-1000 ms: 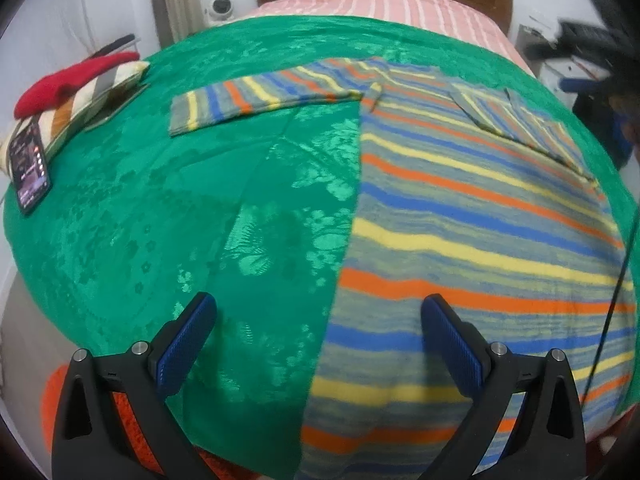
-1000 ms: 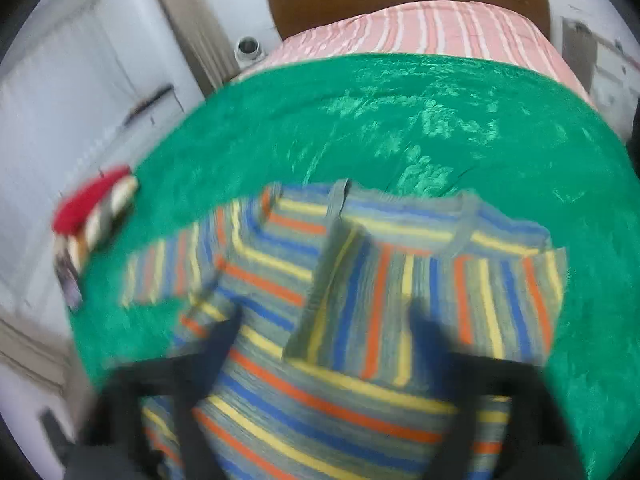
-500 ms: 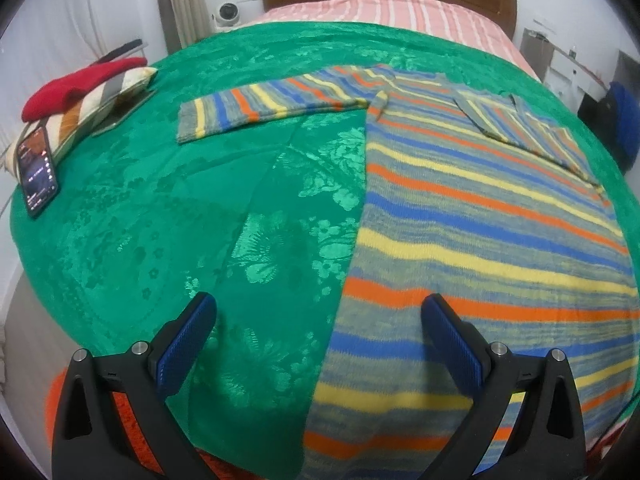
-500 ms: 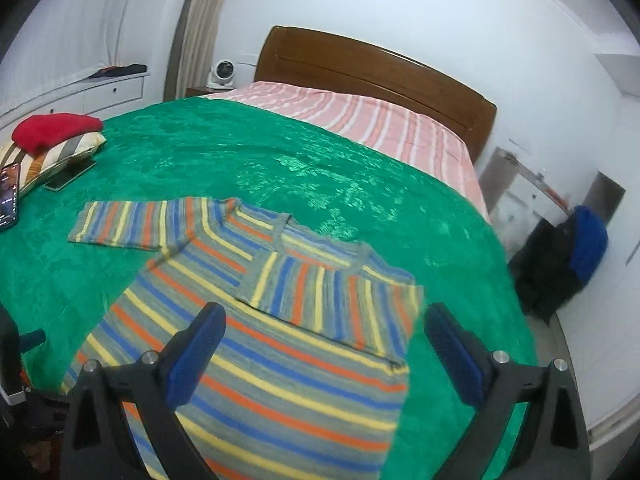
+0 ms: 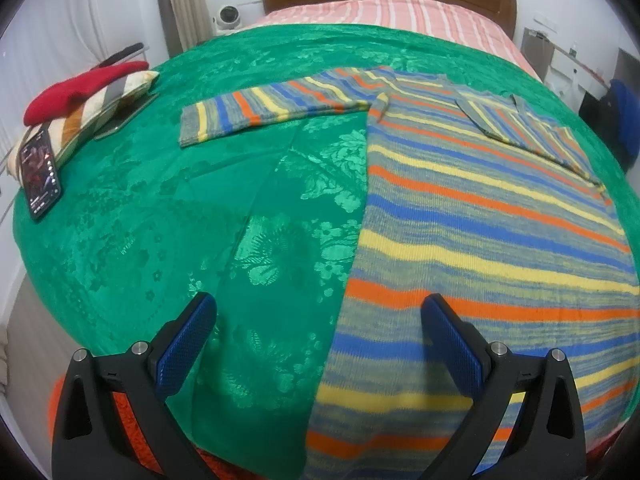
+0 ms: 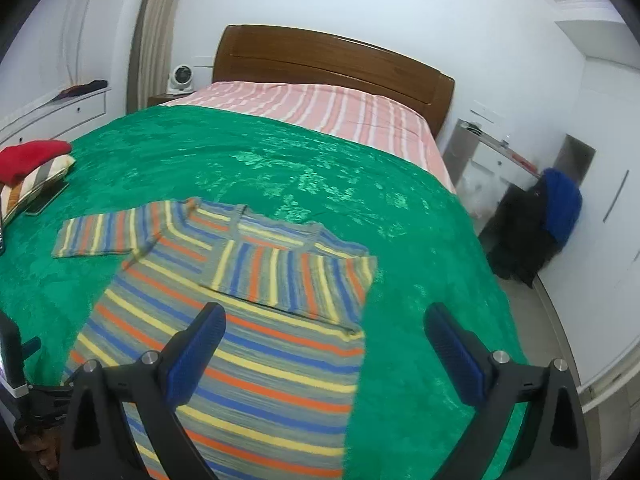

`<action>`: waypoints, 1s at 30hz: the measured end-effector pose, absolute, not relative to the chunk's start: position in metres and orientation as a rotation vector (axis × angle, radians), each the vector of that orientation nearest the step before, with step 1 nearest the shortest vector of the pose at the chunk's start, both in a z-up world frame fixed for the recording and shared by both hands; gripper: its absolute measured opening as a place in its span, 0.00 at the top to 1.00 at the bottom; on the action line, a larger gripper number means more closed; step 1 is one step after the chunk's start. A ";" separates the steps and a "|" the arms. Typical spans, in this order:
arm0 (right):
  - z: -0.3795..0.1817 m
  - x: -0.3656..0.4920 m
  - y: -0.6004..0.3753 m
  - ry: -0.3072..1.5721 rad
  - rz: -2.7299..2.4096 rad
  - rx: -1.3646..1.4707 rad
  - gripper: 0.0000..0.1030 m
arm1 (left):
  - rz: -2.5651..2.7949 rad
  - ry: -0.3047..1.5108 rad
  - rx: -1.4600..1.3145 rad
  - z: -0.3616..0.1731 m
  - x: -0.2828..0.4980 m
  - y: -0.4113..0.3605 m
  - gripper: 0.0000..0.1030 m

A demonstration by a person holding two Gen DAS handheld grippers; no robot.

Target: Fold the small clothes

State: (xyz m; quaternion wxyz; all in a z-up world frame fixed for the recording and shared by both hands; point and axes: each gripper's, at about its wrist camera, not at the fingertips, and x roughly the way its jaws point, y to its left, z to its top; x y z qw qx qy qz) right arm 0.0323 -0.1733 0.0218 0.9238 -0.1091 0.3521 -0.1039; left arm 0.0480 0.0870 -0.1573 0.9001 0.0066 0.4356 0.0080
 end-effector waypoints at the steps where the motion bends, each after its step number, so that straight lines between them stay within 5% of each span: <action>1: 0.021 0.032 -0.176 0.724 -0.217 -0.220 0.04 | 0.017 0.901 0.014 -0.158 0.048 0.087 0.00; 30: 0.017 0.025 -0.188 0.743 -0.257 -0.202 0.04 | 0.020 0.926 0.055 -0.170 0.051 0.079 0.00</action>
